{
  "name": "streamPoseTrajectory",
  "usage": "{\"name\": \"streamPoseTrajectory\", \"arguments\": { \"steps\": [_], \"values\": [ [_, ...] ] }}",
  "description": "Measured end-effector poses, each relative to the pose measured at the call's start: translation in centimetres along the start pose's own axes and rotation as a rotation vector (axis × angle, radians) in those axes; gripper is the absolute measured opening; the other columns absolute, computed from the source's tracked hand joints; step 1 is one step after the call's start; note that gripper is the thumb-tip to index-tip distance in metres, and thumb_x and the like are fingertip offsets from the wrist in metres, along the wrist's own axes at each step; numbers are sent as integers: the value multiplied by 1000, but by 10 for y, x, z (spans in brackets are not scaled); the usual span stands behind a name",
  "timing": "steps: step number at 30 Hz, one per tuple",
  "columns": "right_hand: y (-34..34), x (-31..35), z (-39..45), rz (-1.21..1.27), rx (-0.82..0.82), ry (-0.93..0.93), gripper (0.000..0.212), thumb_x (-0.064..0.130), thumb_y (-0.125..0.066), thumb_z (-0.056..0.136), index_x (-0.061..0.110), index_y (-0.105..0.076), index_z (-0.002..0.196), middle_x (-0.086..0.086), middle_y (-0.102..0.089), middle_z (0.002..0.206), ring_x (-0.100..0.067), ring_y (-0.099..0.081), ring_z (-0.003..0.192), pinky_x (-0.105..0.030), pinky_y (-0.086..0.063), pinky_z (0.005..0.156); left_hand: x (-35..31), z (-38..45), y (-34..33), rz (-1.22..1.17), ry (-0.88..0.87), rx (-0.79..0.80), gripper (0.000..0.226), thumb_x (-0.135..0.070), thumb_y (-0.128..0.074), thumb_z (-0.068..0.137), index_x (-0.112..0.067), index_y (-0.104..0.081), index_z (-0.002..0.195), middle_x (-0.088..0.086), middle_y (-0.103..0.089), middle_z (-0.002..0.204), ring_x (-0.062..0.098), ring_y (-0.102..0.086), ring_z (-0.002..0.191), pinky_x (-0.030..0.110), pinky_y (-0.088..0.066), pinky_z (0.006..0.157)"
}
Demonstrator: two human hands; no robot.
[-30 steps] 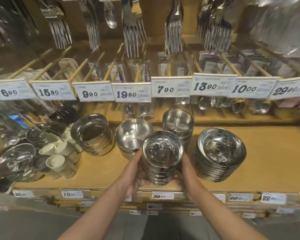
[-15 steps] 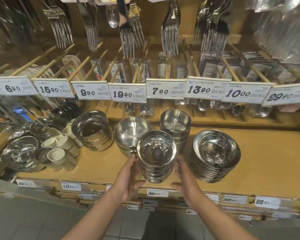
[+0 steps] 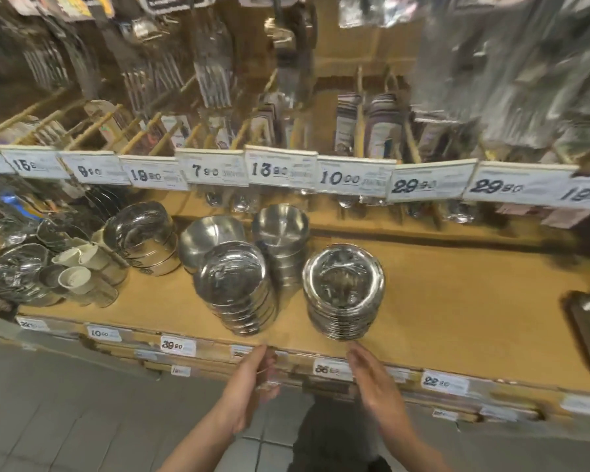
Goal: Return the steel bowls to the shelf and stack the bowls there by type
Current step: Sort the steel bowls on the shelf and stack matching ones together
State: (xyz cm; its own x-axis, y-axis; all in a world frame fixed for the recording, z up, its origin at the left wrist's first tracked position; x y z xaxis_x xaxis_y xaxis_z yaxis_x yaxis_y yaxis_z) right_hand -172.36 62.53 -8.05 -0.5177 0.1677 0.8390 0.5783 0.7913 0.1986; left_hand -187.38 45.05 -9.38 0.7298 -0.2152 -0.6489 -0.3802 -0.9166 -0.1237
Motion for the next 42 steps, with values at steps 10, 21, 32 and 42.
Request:
{"name": "streamPoseTrajectory", "arguments": {
  "steps": [10, 21, 32, 42],
  "values": [
    [80, 21, 35, 104, 94, 79, 26, 50, -46, 103, 59, -46, 127, 20, -38, 155, -11, -37, 144, -46, -34, 119, -30, 4, -81, -7, -231, 50, 62, -55, -54, 90, -22, -53, 143, 3, -61, 137, 25, -61, 124, 33, -58, 82],
    [48, 59, 81, 428, 170, 27, 35, 71, -42, 92, 60, -50, 125, 27, -48, 143, 15, -48, 112, -43, -42, 112, -65, 41, -101, 46, -240, 230, 50, -69, -42, 96, -40, -63, 131, 0, -65, 137, 26, -57, 128, 46, -57, 87],
    [130, 46, 75, 368, 33, 97, 30, 58, -31, 104, 69, -58, 111, 40, -64, 111, 7, -62, 110, -43, -55, 91, -62, 37, -192, 140, -182, 321, 40, -60, -39, 100, -42, -73, 114, -10, -73, 120, 22, -61, 124, 44, -60, 80],
    [312, 26, 77, 469, -177, 51, 35, 62, -35, 100, 49, -66, 110, 17, -72, 112, -16, -60, 115, -38, -61, 76, -31, 18, -383, 166, -99, 532, 42, -58, -41, 101, -38, -78, 100, -5, -78, 108, 9, -73, 83, 46, -64, 61]
  ]
}}
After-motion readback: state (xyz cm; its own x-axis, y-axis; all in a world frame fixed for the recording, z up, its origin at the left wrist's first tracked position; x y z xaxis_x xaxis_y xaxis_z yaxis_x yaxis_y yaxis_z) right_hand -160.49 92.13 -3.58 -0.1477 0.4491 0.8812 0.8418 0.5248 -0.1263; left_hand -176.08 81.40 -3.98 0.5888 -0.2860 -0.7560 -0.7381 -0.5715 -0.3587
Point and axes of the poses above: each hand's wrist, its own z-axis towards the middle knuckle, its own y-axis out of the back of the hand, x = y × z, the point moved 4 cm from there along z, towards the middle knuckle
